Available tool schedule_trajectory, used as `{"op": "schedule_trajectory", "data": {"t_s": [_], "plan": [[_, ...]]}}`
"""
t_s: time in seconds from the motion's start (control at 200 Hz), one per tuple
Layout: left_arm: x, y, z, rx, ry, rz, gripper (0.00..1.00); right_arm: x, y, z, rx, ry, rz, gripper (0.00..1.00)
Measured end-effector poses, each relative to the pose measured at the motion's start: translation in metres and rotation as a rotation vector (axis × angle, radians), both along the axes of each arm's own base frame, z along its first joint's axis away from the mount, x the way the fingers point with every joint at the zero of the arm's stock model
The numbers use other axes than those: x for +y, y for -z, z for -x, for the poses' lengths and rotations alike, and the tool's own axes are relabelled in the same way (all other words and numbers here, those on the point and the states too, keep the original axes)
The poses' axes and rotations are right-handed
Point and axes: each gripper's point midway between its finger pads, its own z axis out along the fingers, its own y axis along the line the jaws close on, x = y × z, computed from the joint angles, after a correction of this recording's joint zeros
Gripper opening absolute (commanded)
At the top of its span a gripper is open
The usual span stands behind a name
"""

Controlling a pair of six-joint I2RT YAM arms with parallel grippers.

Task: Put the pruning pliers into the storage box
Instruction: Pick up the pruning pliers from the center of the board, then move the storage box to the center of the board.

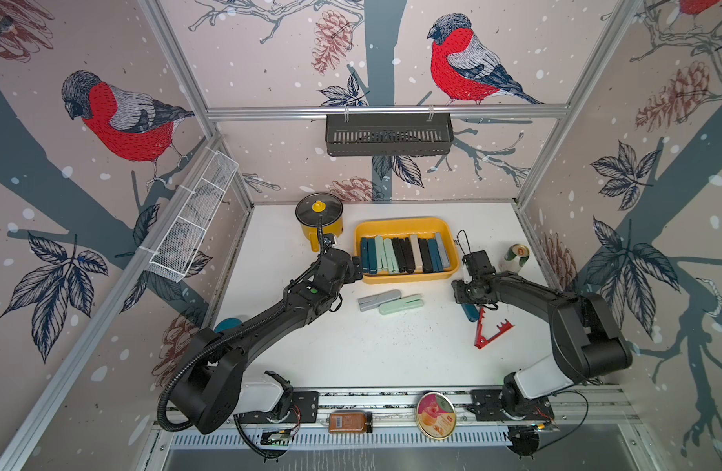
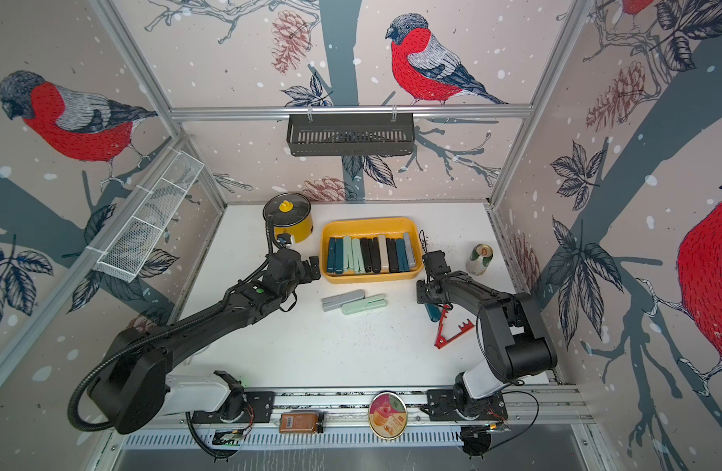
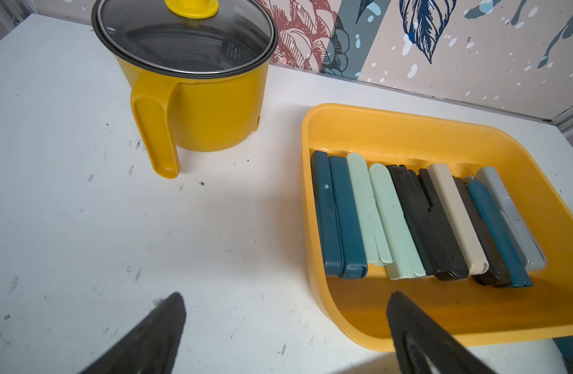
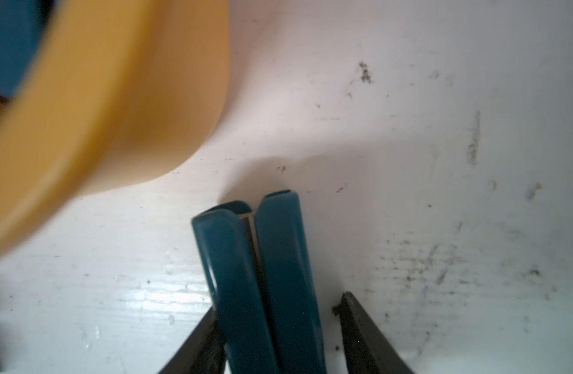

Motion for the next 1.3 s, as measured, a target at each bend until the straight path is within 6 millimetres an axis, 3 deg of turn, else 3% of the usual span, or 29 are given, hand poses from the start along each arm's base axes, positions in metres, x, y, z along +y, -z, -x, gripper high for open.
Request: {"op": "schedule_trajectory", "data": {"t_s": [0.14,0.375,0.56,0.895,1.121,1.301], "plan": [[0.004,-0.002,0.000,-0.004,-0.012,0.009,0.97,0.002,0.000,-0.001,-0.007,-0.005,-0.012,0.37],[0.013,-0.008,0.000,-0.020,-0.033,0.018,0.97,0.008,-0.010,0.004,-0.019,-0.016,-0.052,0.30],[0.018,-0.003,-0.002,-0.009,-0.051,0.021,0.97,0.011,-0.037,-0.001,-0.084,-0.006,-0.095,0.27],[0.023,0.029,-0.015,0.114,-0.053,0.120,0.97,0.017,-0.107,-0.015,-0.241,-0.017,-0.193,0.25],[0.002,0.041,-0.031,0.180,0.025,0.202,0.97,0.036,-0.144,-0.042,-0.310,-0.041,-0.291,0.24],[-0.018,0.048,-0.046,0.221,0.089,0.264,0.97,0.064,-0.164,-0.072,-0.347,-0.060,-0.371,0.23]]}}
